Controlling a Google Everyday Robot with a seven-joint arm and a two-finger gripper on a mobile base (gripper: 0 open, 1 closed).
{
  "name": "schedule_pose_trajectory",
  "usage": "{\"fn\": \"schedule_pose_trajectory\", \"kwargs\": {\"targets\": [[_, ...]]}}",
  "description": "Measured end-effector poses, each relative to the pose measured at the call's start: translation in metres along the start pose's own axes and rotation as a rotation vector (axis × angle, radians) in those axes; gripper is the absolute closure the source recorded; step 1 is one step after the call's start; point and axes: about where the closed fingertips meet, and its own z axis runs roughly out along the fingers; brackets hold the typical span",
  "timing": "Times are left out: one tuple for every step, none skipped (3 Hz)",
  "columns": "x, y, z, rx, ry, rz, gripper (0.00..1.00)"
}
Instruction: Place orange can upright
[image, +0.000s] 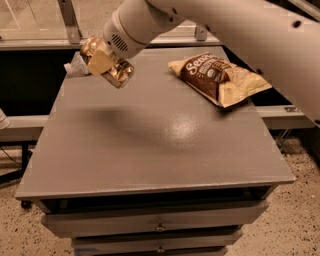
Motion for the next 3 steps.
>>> {"fn": "schedule_pose_trajectory", "kwargs": {"targets": [[0.007, 0.035, 0.016, -0.089, -0.192, 0.002, 1.0], [0.02, 0.039, 0.023, -0.131, -0.393, 0.086, 1.0], [0.031, 0.034, -0.002, -0.152, -0.578, 0.135, 1.0]]}}
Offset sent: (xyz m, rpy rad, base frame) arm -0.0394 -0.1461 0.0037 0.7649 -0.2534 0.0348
